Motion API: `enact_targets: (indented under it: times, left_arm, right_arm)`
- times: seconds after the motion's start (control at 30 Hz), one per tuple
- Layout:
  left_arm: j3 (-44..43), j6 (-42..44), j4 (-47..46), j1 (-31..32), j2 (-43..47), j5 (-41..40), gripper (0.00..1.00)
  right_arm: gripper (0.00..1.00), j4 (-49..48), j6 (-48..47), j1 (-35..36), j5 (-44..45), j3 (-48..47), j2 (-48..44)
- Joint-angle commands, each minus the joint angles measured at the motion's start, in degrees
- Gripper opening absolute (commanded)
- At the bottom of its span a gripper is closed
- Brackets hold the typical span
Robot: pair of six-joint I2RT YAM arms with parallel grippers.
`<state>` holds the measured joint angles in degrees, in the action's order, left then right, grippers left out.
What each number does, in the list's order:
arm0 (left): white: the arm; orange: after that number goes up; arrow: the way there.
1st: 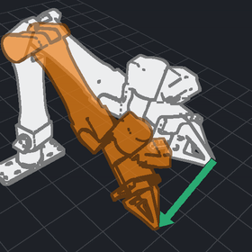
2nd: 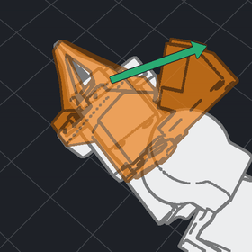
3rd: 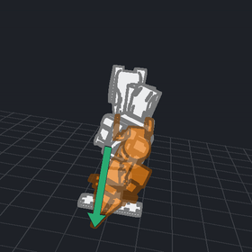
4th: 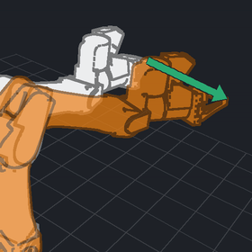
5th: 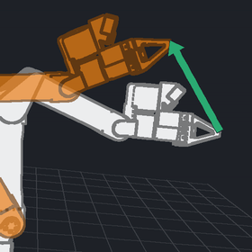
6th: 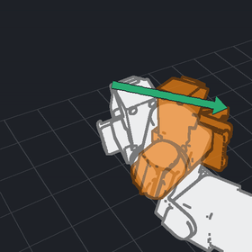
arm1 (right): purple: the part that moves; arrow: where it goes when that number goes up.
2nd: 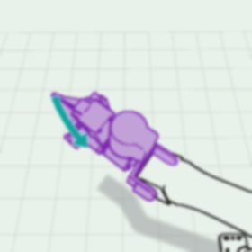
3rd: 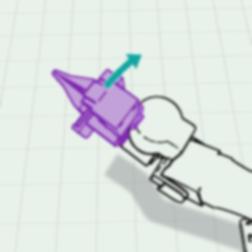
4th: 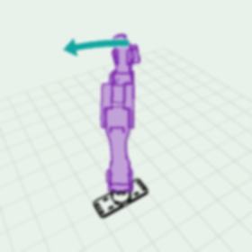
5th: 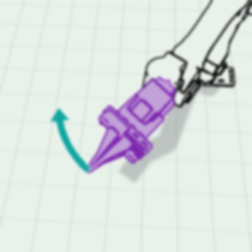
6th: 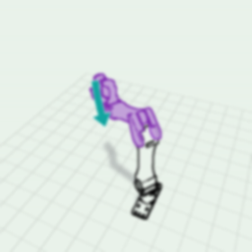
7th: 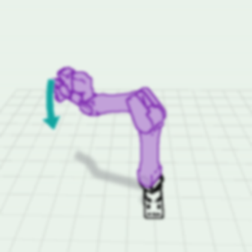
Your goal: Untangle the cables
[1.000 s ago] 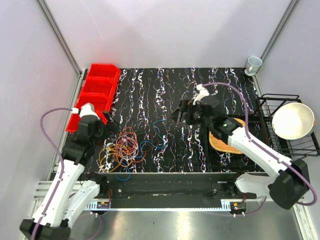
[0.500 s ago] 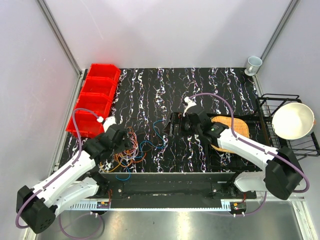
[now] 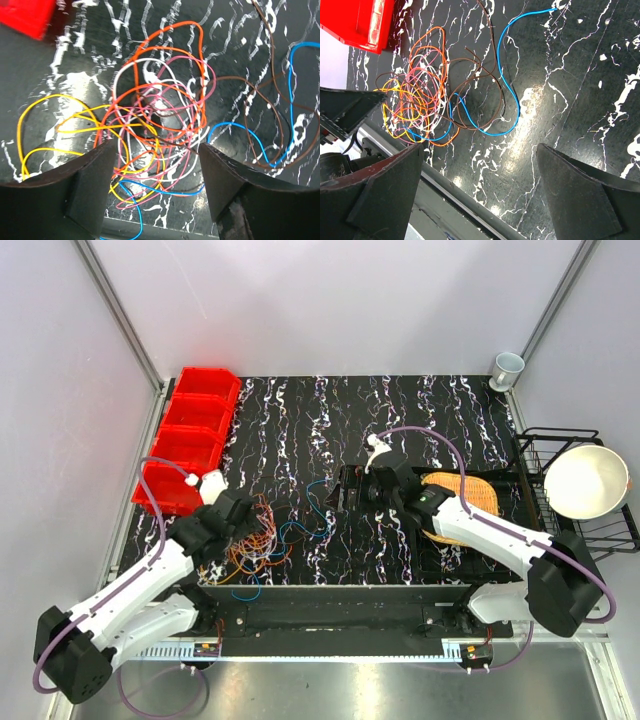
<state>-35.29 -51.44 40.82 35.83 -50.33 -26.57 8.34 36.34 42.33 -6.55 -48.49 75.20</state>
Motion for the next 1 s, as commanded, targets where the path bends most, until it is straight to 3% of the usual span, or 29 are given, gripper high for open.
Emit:
enact_targets:
  times: [0.0, 0.27, 0.67, 0.97]
  left_arm:
    - [0.7, -4.5, 3.3, 0.1, 3.4, -5.5, 0.70]
    - [6.1, -6.2, 1.6, 0.2, 5.8, -2.2, 0.56]
    - [8.1, -5.6, -4.3, 0.2, 0.4, -3.1, 0.49]
    - [7.5, -4.5, -6.5, 0.2, -3.0, -4.8, 0.32]
  right_arm:
    - [1.00, -2.4, 0.1, 0.6, 0.7, 0.2, 0.0]
    - [1.00, -3.9, 0.0, 0.5, -0.1, -0.1, 2.8]
    - [1.00, -4.4, 0.1, 0.5, -0.7, 0.1, 4.2]
    - [1.00, -4.4, -0.1, 0.5, -0.9, 0.0, 5.1]
